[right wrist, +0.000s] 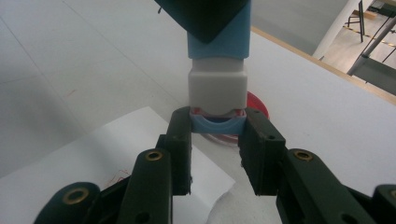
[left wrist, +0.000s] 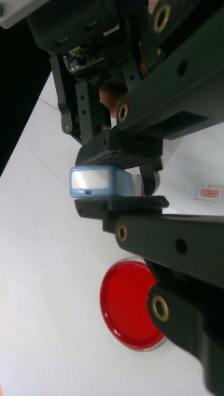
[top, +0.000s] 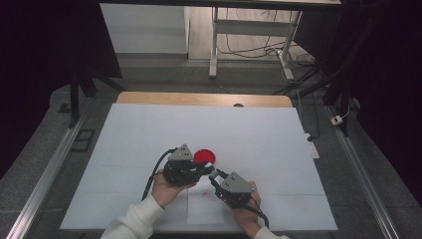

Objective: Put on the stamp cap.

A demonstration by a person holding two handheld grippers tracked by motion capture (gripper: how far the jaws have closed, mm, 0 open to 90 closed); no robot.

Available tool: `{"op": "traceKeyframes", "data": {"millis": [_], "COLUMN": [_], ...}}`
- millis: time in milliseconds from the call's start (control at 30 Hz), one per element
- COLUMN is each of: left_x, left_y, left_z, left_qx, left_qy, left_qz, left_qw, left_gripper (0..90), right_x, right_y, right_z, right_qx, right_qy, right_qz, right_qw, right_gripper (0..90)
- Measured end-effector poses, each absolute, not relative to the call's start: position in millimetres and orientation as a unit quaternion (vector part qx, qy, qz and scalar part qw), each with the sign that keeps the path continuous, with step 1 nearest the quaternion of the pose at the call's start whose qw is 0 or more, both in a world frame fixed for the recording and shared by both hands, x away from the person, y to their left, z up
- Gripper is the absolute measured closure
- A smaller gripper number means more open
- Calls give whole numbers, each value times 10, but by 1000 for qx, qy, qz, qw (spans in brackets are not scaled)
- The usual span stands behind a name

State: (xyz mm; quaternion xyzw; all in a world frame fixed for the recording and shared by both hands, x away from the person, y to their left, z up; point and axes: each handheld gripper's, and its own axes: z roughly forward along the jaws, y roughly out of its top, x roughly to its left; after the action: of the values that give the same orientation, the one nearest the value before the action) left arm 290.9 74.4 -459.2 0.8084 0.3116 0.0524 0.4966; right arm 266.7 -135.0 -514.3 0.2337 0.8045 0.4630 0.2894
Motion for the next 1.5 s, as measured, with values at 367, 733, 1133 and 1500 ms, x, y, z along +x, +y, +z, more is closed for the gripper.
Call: {"op": "traceKeyframes", "data": {"millis": [367,733,1133,1500], "left_x": [2925,2938,2950,2971], "left_y": [758,768,757,779], "left_z": [-4602,-4612,-4630,-4647], "left_qx": [800,794,797,791], "left_qy": [319,324,325,328], "left_qz": [38,27,20,-5], "left_qw": [506,513,509,516], "left_gripper": [751,753,755,757], "right_x": [2646,2628,2624,2594], "right_y": [-1346,-1357,-1355,-1360], "right_z": [-5142,-5139,-5149,-5141], "right_qx": [232,237,234,223], "right_qy": [802,794,796,792], "right_qz": [460,468,464,471], "right_qw": [303,305,309,320], "right_gripper": [654,655,656,657]}}
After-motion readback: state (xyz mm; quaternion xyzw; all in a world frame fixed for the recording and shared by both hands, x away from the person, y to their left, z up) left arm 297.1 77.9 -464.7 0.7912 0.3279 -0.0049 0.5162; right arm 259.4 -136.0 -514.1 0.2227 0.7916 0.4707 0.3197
